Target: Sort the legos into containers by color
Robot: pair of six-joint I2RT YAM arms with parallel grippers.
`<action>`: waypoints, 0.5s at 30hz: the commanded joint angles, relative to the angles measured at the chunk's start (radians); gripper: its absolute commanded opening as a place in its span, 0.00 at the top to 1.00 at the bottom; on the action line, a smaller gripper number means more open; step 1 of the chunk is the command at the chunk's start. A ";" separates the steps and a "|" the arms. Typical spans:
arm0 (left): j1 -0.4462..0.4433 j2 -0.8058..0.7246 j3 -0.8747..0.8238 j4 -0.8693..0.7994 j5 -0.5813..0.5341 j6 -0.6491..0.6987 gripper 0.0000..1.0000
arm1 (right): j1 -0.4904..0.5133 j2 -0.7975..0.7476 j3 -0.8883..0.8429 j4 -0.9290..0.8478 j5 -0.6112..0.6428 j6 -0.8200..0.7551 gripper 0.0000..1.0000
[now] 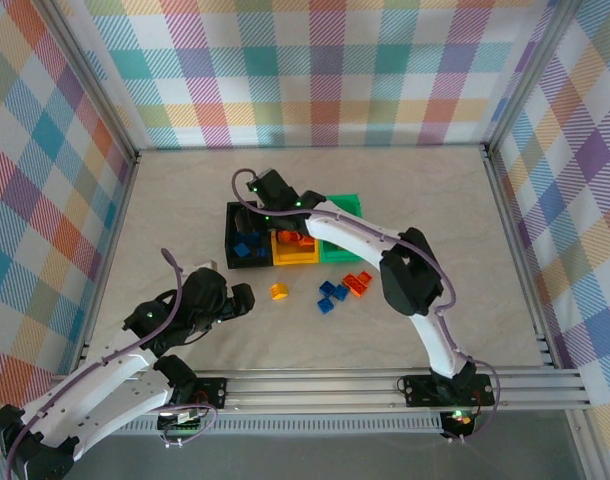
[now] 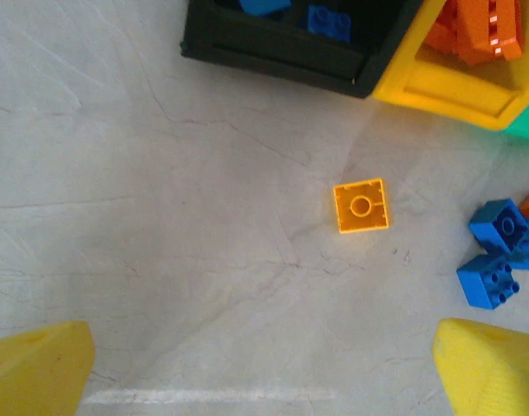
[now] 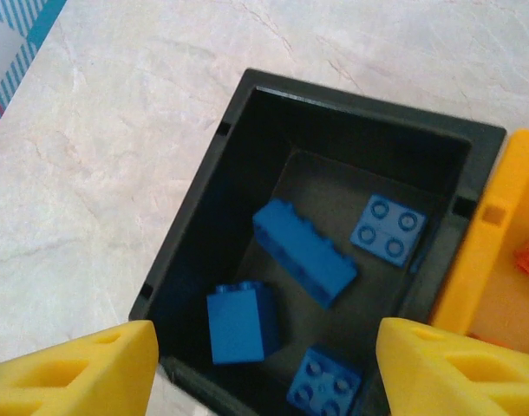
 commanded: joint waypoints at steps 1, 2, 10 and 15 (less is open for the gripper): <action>0.010 0.045 0.024 0.050 0.059 0.038 0.00 | 0.004 -0.175 -0.107 0.054 0.015 0.007 0.31; 0.010 0.069 0.029 0.066 0.076 0.043 0.00 | 0.005 -0.216 -0.163 0.068 0.017 0.014 0.31; 0.009 0.238 0.056 0.193 0.161 0.057 0.00 | 0.004 -0.548 -0.647 0.067 0.063 0.080 0.27; 0.008 0.252 0.039 0.228 0.152 0.047 0.00 | -0.017 -0.729 -0.907 -0.011 0.100 0.145 0.25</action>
